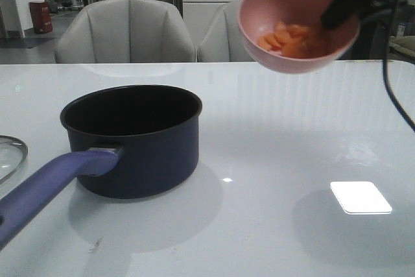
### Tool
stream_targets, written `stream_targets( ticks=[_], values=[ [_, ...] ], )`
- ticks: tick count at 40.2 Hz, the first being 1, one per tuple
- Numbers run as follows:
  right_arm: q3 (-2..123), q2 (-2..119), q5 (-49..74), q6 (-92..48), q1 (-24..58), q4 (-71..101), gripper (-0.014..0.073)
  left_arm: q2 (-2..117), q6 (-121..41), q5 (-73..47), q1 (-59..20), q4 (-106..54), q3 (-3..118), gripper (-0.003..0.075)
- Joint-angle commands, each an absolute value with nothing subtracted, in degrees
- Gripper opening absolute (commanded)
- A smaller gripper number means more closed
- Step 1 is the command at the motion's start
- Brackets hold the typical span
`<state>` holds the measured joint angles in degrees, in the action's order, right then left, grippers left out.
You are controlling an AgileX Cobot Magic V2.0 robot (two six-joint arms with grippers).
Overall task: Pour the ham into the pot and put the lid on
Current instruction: 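Lift the pink bowl and carry it above the pot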
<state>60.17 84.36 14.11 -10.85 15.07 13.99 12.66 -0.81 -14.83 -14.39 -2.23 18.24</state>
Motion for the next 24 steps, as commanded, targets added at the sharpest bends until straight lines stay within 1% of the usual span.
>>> stream_targets(
  ticks=[1,5,8,18,24],
  values=[
    [62.35,81.83,1.83,-14.68,20.0,13.47,0.0139,13.08,-0.65,-10.4,-14.77,-2.62,19.67,0.0522],
    [62.6,82.89,-5.61,-18.05,24.2,11.21,0.0139,13.08,-0.65,-10.4,-14.77,-2.62,19.67,0.0522],
    [63.95,84.53,-8.43,-20.22,27.19,10.17,0.0139,13.08,-0.65,-10.4,-14.77,-2.62,19.67,0.0522],
    [73.86,92.95,-8.24,-28.32,33.01,10.04,0.0139,13.08,-0.65,-10.4,-14.77,-2.64,19.67,0.0522],
    [78.4,97.15,-9.05,-36.78,34.87,10.04,0.0139,13.08,-0.65,-10.4,-14.77,-2.64,19.67,0.0522]
  ],
)
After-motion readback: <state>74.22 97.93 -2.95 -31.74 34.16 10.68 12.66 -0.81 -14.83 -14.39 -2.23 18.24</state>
